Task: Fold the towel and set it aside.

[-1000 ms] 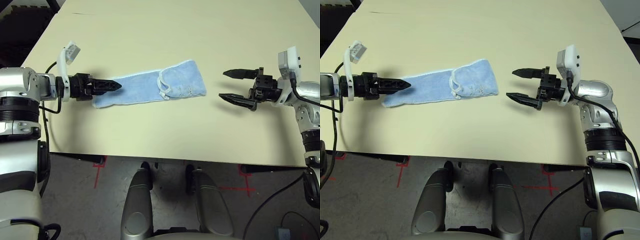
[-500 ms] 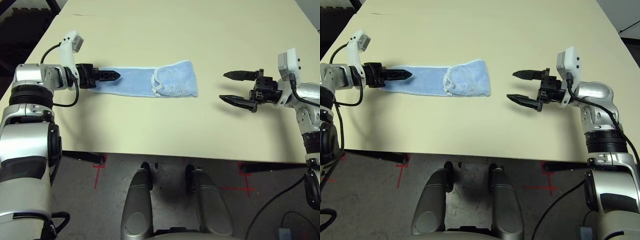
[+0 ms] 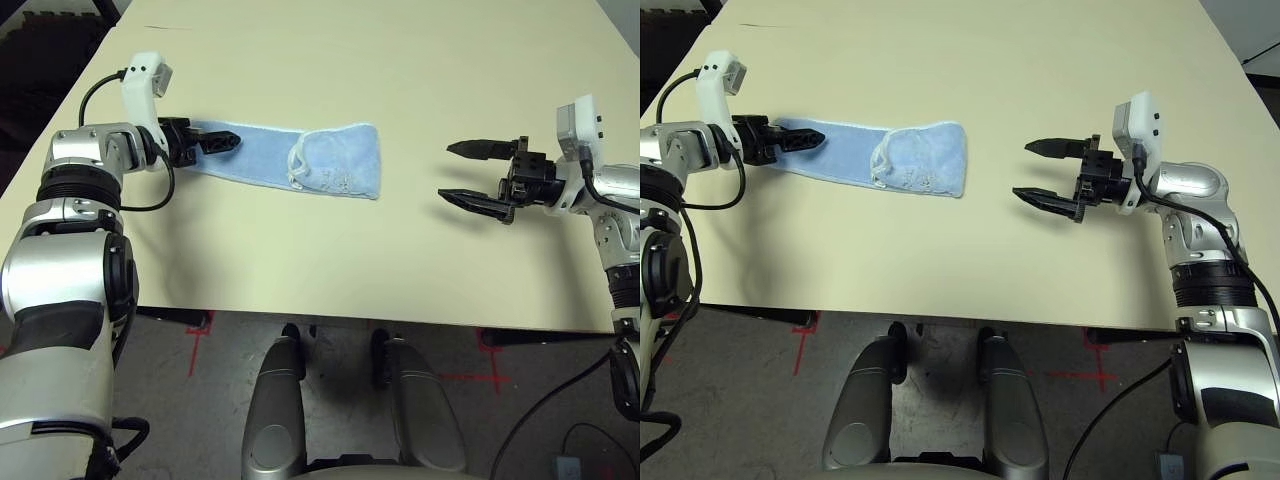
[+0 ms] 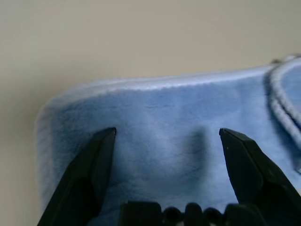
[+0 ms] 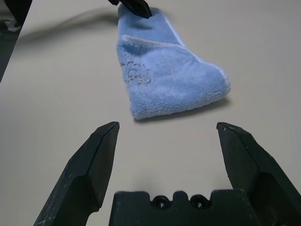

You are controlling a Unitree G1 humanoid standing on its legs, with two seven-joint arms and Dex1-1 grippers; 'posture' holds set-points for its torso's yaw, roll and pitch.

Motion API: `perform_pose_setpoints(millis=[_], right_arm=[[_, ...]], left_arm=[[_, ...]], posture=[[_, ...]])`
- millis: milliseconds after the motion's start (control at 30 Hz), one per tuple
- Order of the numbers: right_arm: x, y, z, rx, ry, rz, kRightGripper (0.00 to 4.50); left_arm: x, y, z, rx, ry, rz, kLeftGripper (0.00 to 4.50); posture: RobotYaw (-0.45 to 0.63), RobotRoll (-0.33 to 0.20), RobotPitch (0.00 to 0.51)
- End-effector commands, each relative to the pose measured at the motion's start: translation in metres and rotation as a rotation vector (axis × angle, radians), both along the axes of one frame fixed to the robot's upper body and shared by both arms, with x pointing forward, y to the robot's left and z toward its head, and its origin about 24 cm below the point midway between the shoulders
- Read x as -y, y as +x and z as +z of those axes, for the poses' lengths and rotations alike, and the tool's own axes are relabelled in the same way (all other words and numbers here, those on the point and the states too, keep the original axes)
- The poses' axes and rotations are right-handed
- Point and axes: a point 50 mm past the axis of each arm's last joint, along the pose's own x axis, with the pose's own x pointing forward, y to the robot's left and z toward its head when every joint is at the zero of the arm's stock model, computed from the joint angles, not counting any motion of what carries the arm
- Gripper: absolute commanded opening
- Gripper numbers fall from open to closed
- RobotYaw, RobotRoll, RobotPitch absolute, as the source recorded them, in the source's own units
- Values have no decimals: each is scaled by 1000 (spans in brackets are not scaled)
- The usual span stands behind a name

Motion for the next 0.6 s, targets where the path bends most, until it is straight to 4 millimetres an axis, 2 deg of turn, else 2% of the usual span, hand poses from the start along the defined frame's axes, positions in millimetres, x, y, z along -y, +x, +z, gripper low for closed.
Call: perform_pose_setpoints(millis=[33, 233, 300, 600], right_arm=[[-3, 0, -4, -11, 2, 14, 4500], [-14, 4, -8, -17, 17, 39, 4500], [-17, 6, -8, -16, 21, 46, 4500], [-20, 6, -7, -11, 22, 62, 4500]], left_arm=[[-12, -15, 21, -15, 39, -46, 4463], [-33, -36, 31, -71, 90, -21, 4463], [-38, -40, 28, -98, 100, -1, 4463], [-54, -53, 7, -257, -83, 122, 4463]], posture=[[13, 0, 295], [39, 0, 296], [45, 0, 297], [36, 0, 299]])
